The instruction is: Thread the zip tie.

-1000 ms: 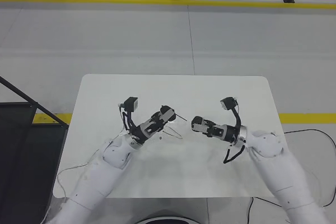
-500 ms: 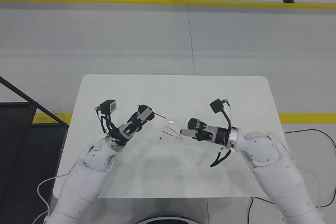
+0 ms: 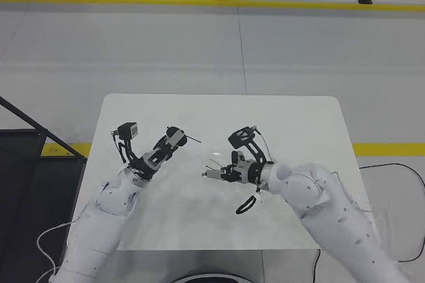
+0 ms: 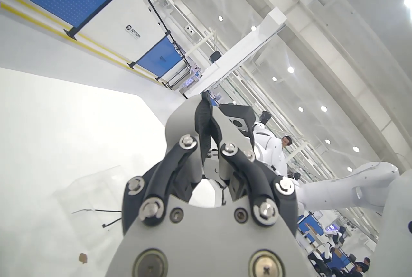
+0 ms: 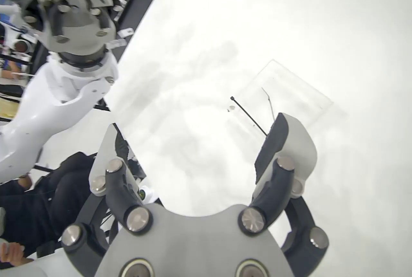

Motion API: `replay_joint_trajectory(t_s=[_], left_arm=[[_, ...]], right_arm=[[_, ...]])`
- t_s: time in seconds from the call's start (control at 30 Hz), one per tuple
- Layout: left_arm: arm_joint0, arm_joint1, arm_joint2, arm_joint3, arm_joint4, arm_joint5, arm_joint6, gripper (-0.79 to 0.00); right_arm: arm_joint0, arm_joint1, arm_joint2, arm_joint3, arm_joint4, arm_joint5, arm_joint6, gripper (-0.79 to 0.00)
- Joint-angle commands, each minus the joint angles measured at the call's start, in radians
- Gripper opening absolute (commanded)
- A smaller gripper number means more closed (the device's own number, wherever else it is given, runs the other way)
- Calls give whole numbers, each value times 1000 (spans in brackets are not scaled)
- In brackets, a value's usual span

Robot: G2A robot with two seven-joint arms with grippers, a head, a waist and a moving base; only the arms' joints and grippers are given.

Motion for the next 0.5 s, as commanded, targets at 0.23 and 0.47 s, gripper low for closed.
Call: replay_joint_trajectory(t_s=[0.23,0.47], left_arm=[[34,17,-55,-31,-53,-12,-54,-785],[34,16,-53,-54,-15,19,-37,-785]], right_arm=[[50,-18,-71,-3,-93,100,36,0],[46,-21,-106,-15,-185,130,53,0]])
